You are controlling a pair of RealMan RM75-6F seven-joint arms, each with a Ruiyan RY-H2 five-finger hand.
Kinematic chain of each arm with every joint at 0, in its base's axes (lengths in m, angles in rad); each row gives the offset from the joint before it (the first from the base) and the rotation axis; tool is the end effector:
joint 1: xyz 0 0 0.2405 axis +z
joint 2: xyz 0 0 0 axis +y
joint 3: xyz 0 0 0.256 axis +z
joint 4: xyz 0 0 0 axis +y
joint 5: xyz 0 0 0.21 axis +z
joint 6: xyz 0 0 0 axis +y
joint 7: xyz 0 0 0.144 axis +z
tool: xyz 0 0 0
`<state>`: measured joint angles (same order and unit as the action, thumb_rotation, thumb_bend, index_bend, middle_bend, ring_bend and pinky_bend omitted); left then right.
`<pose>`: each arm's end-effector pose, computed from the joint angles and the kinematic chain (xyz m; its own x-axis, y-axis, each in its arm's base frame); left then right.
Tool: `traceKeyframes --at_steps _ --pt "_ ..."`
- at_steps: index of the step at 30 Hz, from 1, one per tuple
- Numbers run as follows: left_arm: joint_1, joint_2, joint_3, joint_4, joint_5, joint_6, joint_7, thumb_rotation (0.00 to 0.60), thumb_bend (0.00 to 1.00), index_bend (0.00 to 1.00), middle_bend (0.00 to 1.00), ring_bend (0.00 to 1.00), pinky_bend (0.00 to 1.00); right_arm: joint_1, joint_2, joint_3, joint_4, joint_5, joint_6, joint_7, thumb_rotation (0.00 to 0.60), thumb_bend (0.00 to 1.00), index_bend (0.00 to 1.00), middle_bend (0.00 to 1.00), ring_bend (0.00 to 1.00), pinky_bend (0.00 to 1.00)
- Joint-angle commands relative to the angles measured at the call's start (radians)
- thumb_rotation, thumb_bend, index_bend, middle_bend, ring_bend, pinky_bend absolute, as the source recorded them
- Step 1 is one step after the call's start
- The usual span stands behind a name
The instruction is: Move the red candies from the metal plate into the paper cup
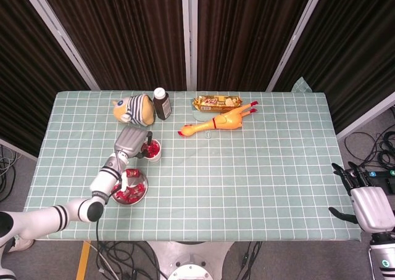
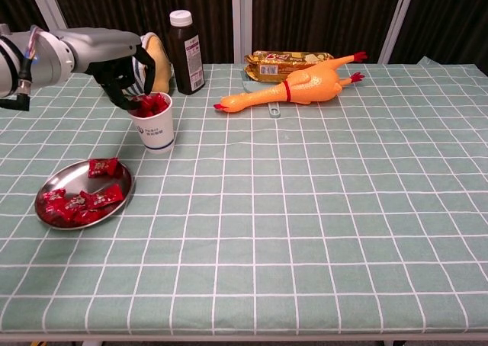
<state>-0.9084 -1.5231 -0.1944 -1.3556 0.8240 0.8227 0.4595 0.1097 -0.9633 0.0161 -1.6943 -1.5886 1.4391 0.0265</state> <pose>-0.1450 0.3992 -0.0057 0.5348 0.3012 0.7895 0.8390 -0.3000 -0.4539 -0.2952 -0.1798 0.1847 0.4509 -0.0670 0.8900 -0.8896 -0.1148 0.4421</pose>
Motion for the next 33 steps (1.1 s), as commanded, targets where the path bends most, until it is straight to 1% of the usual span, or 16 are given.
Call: traceKeyframes --at_steps 1,5,7,10,14,17,18,20,22,23,25,28,31,33 --pt "-0.001 0.012 0.004 -0.018 -0.006 0.004 0.004 0.600 0.31 0.46 1.00 0.98 1.00 0.002 0.000 0.001 0.000 0.002 -0.003 0.000 0.600 0.02 0.08 0.23 0.05 0.21" --pt "0.006 0.034 0.012 -0.051 -0.002 0.027 0.013 0.600 0.31 0.43 1.00 0.98 1.00 0.005 0.000 0.003 0.001 0.002 -0.006 0.001 0.600 0.02 0.08 0.23 0.05 0.21" --pt "0.025 0.052 0.013 -0.082 0.015 0.058 -0.003 0.600 0.31 0.42 1.00 0.98 1.00 0.006 0.000 0.004 0.001 0.001 -0.004 0.002 0.600 0.02 0.08 0.23 0.05 0.21" --pt "0.073 0.085 0.027 -0.132 0.077 0.129 -0.043 0.600 0.30 0.41 1.00 0.98 1.00 0.006 0.000 0.005 0.002 -0.002 -0.001 0.002 0.600 0.02 0.08 0.21 0.03 0.19" --pt "0.153 0.133 0.065 -0.184 0.177 0.219 -0.109 0.600 0.30 0.41 1.00 0.97 1.00 0.008 -0.004 0.006 0.007 -0.010 0.004 0.001 0.600 0.02 0.08 0.19 0.00 0.12" --pt "0.218 0.163 0.090 -0.204 0.240 0.302 -0.154 0.600 0.29 0.41 0.94 0.90 1.00 0.008 -0.010 0.006 0.014 -0.015 0.007 -0.002 0.600 0.02 0.07 0.16 0.00 0.07" --pt "0.246 0.173 0.099 -0.207 0.268 0.343 -0.172 0.600 0.28 0.41 0.88 0.83 1.00 0.009 -0.012 0.006 0.016 -0.015 0.007 -0.001 0.600 0.02 0.06 0.14 0.00 0.06" --pt "0.292 0.186 0.113 -0.201 0.306 0.408 -0.196 0.600 0.26 0.40 0.76 0.70 0.92 0.009 -0.013 0.007 0.024 -0.012 0.006 0.005 0.600 0.02 0.04 0.13 0.00 0.04" --pt "0.346 0.203 0.132 -0.186 0.338 0.482 -0.206 0.600 0.25 0.39 0.62 0.54 0.73 0.009 -0.015 0.011 0.040 0.000 0.004 0.016 0.600 0.02 0.02 0.10 0.00 0.03" --pt "0.370 0.210 0.141 -0.180 0.349 0.513 -0.206 0.600 0.24 0.37 0.55 0.47 0.62 0.008 -0.016 0.011 0.047 0.005 0.003 0.021 0.600 0.02 0.01 0.09 0.00 0.03" --pt "0.426 0.228 0.162 -0.169 0.380 0.579 -0.222 0.600 0.23 0.35 0.41 0.33 0.43 0.008 -0.018 0.013 0.062 0.010 0.003 0.032 0.600 0.02 0.00 0.08 0.00 0.02" --pt "0.507 0.247 0.188 -0.146 0.426 0.677 -0.263 0.600 0.21 0.32 0.32 0.25 0.33 0.007 -0.026 0.015 0.082 0.008 0.011 0.041 0.600 0.03 0.00 0.08 0.00 0.02" --pt "0.582 0.263 0.210 -0.134 0.456 0.753 -0.296 0.600 0.20 0.32 0.30 0.24 0.31 0.003 -0.035 0.014 0.095 -0.001 0.024 0.044 0.600 0.03 0.00 0.07 0.00 0.02" --pt "0.619 0.275 0.224 -0.137 0.471 0.783 -0.307 0.600 0.19 0.32 0.30 0.24 0.31 -0.001 -0.041 0.010 0.098 -0.004 0.028 0.044 0.600 0.03 0.00 0.08 0.00 0.02"
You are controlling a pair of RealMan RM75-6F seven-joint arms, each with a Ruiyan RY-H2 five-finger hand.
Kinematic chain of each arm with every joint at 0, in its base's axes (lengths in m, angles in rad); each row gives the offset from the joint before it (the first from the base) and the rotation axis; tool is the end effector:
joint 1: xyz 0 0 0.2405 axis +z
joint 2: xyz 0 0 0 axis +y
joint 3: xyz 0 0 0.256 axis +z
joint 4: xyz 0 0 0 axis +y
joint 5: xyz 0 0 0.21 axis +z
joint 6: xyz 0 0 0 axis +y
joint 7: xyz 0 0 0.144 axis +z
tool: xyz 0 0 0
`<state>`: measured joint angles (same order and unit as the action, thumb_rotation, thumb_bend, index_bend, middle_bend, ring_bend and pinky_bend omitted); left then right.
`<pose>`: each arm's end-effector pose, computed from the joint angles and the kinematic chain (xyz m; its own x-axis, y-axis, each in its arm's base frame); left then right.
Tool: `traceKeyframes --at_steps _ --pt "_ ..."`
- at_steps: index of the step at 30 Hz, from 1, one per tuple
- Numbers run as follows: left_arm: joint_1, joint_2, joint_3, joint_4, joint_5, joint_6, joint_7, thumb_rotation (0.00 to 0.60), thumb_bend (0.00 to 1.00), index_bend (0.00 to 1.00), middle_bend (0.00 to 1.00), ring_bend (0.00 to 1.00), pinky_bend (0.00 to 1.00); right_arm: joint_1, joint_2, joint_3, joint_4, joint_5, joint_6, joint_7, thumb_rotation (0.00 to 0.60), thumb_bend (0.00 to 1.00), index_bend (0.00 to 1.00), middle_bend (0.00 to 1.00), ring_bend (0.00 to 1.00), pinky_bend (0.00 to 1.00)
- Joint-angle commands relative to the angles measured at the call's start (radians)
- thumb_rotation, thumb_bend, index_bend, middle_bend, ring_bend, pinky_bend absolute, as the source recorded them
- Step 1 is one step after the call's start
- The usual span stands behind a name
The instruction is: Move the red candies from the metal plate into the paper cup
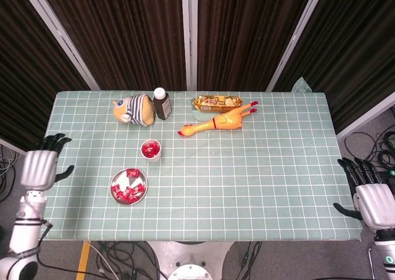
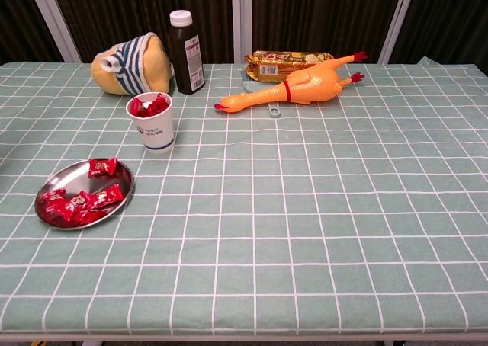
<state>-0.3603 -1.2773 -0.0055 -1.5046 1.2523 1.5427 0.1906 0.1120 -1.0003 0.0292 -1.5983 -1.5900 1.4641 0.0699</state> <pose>-0.2905 0.2568 0.1308 0.5017 -0.1033 0.8588 0.8634 -0.0007 -0.5045 -0.3084 -0.1853 0.1880 0.4619 -0.0272 0.8865 -0.8825 -0.1139 0.4563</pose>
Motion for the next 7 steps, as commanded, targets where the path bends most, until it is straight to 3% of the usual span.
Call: traceKeyframes --at_steps 1,7 --pt "0.094 0.035 0.046 0.010 0.059 0.082 -0.044 0.600 0.19 0.32 0.30 0.23 0.31 -0.006 -0.007 -0.006 0.004 -0.004 0.004 0.003 0.600 0.03 0.00 0.08 0.00 0.02" --pt "0.178 0.065 0.089 -0.057 0.104 0.127 0.000 0.600 0.19 0.32 0.30 0.23 0.31 -0.020 -0.025 -0.016 0.021 -0.007 0.017 0.018 0.600 0.03 0.00 0.09 0.00 0.02"
